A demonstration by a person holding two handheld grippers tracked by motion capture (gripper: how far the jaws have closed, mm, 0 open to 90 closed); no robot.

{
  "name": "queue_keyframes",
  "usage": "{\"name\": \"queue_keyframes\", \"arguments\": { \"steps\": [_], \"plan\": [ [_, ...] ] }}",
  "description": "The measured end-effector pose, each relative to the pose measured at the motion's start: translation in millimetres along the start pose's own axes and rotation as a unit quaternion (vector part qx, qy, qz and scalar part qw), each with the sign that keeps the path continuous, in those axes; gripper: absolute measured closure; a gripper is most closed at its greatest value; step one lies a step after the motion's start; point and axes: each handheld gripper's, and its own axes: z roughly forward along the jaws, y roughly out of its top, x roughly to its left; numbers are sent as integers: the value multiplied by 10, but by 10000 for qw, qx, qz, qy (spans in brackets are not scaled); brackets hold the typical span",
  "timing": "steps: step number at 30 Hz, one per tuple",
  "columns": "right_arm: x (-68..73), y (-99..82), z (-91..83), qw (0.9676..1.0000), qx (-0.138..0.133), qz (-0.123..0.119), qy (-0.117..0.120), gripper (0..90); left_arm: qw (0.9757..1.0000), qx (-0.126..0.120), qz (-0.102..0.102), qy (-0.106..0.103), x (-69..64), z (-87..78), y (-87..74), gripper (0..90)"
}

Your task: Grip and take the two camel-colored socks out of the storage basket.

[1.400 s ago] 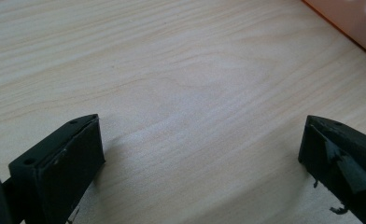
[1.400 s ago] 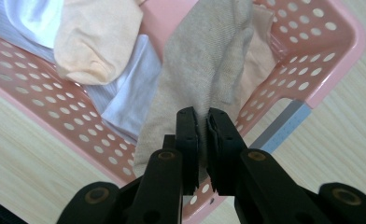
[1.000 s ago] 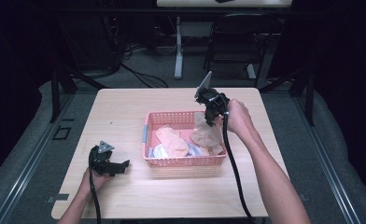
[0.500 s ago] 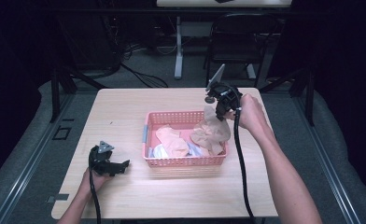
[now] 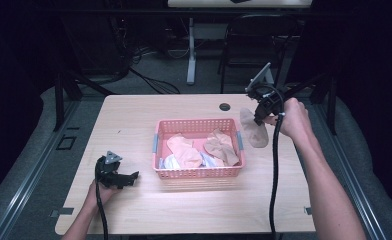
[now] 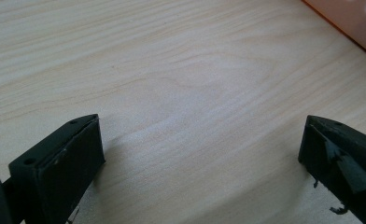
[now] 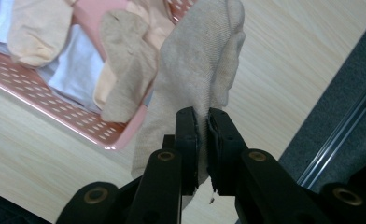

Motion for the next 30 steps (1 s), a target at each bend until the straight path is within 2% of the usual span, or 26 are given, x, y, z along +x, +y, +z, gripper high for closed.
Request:
{"name": "queue_keyframes", "arguments": {
  "steps": [6,11,13,17,22,23,24,26,30],
  "plan": [
    [-213,-184,-27,9996,-4,262,-76,830,10000,-1,-4,-1,-1,0,0,0],
    [-363,-324,-24,9991,132,390,-112,830,10000,-2,-3,0,0,0,0,0],
    [-407,-381,10,9984,121,539,-85,830,10000,-2,-3,0,-1,0,0,0],
    [-494,-450,54,9980,210,592,-96,830,10000,-1,-1,0,0,0,0,0],
    [-610,-566,198,9963,344,779,-87,830,10000,0,-2,-1,0,0,0,0],
    [-610,-566,198,9963,344,779,-87,830,10000,0,-2,-1,0,0,0,0],
    [-623,-605,271,9957,279,881,-61,830,10000,0,1,0,0,0,0,0],
    [-639,-638,339,9955,275,908,-13,830,10000,0,0,1,0,0,0,0],
    [-656,-693,504,9943,391,990,95,831,10000,0,0,0,0,0,0,0]
  ]
}}
